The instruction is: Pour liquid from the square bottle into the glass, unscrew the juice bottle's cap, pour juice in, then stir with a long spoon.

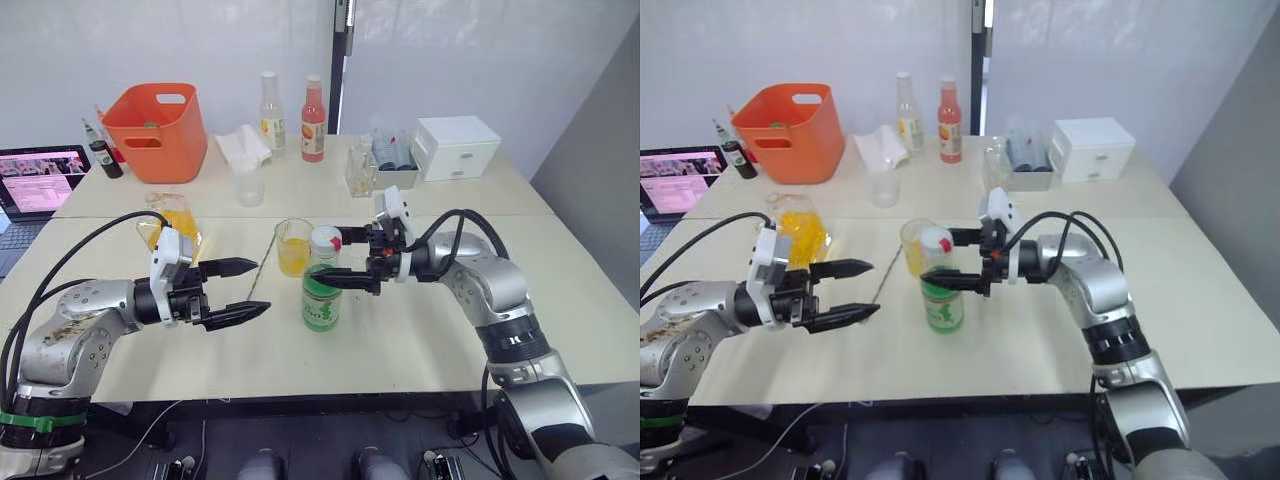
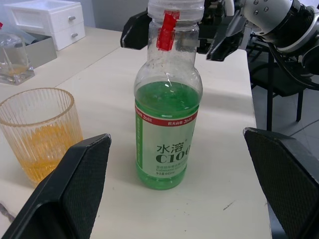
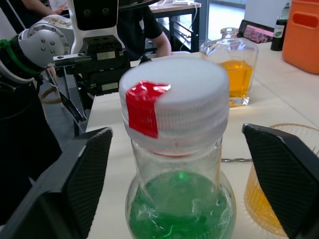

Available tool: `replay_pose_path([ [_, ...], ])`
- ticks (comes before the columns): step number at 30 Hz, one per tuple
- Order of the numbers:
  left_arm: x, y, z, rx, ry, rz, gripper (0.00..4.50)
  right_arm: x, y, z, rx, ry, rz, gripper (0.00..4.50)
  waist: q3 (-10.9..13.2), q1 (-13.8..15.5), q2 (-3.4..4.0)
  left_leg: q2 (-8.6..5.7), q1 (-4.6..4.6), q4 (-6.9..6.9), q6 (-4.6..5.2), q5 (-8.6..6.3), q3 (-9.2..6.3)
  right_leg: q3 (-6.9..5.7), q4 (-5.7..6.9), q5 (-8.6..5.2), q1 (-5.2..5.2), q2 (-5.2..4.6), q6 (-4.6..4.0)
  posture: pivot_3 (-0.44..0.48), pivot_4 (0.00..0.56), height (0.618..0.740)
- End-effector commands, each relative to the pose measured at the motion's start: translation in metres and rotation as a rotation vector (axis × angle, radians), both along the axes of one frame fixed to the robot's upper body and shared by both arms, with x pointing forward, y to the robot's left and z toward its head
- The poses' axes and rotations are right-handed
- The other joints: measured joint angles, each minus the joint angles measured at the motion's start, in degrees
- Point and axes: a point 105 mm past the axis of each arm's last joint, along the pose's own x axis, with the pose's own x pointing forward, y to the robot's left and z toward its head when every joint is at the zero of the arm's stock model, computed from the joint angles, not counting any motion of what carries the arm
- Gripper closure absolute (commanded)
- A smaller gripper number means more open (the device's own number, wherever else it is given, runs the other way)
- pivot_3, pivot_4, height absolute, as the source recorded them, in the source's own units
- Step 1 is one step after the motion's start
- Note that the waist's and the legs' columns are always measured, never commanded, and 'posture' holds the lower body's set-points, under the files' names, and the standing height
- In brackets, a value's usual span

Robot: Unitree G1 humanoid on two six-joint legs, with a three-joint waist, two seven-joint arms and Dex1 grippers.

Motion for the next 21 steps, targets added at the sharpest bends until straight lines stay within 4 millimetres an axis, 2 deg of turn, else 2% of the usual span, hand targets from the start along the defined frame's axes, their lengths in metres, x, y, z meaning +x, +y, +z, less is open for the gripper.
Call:
replay_pose_path([
  [1, -0.004, 0.001, 0.012, -0.002, -0.062, 0.000, 0.00, -0.003, 0.003, 0.013, 0.024, -0.058, 0.044, 1.42, 0.00, 0.16, 0.00, 0.00, 0.01, 0.01, 0.00, 0.00, 0.00, 0.00, 0.02, 0.00, 0.00, -0.01, 0.00, 0.000, 0.150, 0.715],
  [4, -0.004, 0.001, 0.012, -0.002, -0.061, 0.002, 0.00, -0.003, 0.003, 0.014, 0.033, -0.060, 0.046, 2.53, 0.00, 0.22, 0.00, 0.01, 0.03, 0.02, 0.00, 0.00, 0.01, 0.00, 0.06, 0.00, 0.01, 0.00, 0.00, 0.000, 0.150, 0.715],
  [6, -0.005, 0.001, 0.012, -0.001, -0.060, 0.002, 0.00, -0.003, 0.003, 0.015, 0.045, -0.061, 0.046, 3.01, 0.00, 0.22, 0.00, 0.01, 0.03, 0.01, 0.00, 0.00, 0.01, 0.00, 0.05, 0.00, 0.00, 0.00, 0.00, 0.000, 0.150, 0.715],
  [11, -0.004, 0.001, 0.011, -0.002, -0.059, 0.001, 0.00, -0.012, 0.006, 0.020, 0.054, -0.084, 0.052, 3.02, 0.00, 0.23, 0.00, 0.01, 0.02, 0.01, 0.00, 0.00, 0.01, 0.00, 0.06, 0.00, -0.02, 0.01, 0.00, 0.000, 0.150, 0.715],
  [16, -0.002, 0.001, 0.012, -0.003, -0.062, 0.000, 0.00, -0.035, 0.019, 0.029, 0.070, -0.133, 0.042, 3.02, 0.00, 0.28, 0.00, 0.02, -0.04, 0.00, 0.00, 0.00, 0.00, 0.00, 0.08, 0.00, -0.10, 0.01, 0.00, 0.000, 0.150, 0.715],
  [21, -0.003, 0.000, 0.013, -0.005, -0.058, -0.013, 0.00, -0.042, 0.030, 0.028, 0.065, -0.177, -0.024, 3.02, 0.00, 0.27, 0.00, 0.02, -0.02, 0.02, -0.01, 0.00, 0.01, 0.00, 0.09, 0.00, -0.09, 0.00, 0.00, 0.000, 0.150, 0.715],
])
